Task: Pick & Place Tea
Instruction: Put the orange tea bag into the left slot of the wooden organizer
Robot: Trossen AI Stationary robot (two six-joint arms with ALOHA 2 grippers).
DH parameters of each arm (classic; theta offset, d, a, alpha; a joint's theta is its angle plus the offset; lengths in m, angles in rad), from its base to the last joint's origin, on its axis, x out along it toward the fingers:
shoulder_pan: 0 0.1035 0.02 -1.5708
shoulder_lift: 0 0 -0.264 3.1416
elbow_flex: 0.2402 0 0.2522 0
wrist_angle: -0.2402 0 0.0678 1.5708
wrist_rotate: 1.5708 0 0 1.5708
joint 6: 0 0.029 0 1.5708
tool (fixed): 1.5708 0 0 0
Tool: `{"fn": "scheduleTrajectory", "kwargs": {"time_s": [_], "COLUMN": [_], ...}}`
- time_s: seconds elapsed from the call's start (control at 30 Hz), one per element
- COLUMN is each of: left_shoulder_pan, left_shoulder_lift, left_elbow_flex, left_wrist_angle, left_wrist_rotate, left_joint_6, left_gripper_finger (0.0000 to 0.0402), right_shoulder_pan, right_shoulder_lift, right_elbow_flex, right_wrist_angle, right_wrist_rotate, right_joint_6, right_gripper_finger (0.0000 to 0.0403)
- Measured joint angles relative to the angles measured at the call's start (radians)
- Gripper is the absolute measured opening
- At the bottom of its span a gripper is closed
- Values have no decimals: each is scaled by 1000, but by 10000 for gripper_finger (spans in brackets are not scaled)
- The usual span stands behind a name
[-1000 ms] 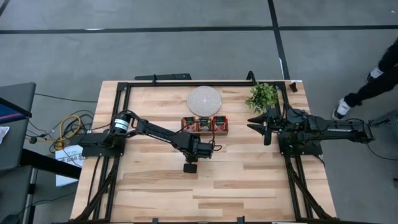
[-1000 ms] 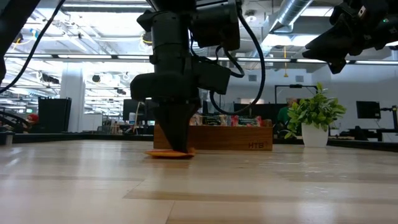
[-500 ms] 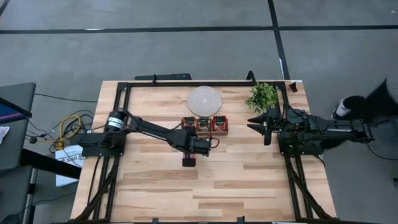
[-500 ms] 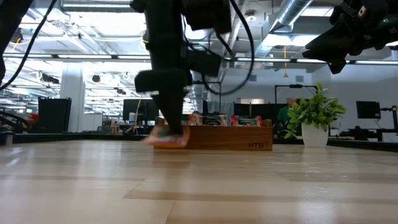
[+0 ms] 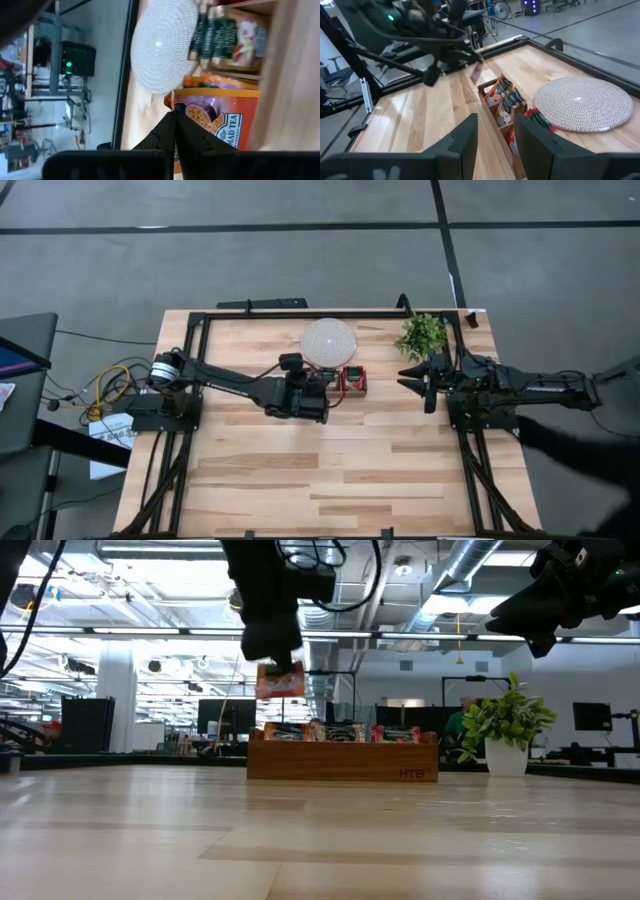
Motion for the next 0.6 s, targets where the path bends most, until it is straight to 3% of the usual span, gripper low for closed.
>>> {"fn": "scheduleTrajectory", "kwargs": {"time_s": [0.23,0.6], "left_shoulder_pan": [18,19], "left_shoulder_lift": [26,70], "left_elbow_flex": [-103,-149], "left_wrist_angle": [179,278], "left_wrist_rotate": [-81,-131], "left_joint_6": [126,186], "left_gripper_finger": [0,0], "right_shoulder_pan": [0,-2], "right_shoulder_lift": [0,0], "right_elbow_flex": [0,0], "right_wrist_angle": [10,10], "right_wrist_rotate": [0,2], "right_joint_6": [1,0], "right_gripper_finger": [118,118]}}
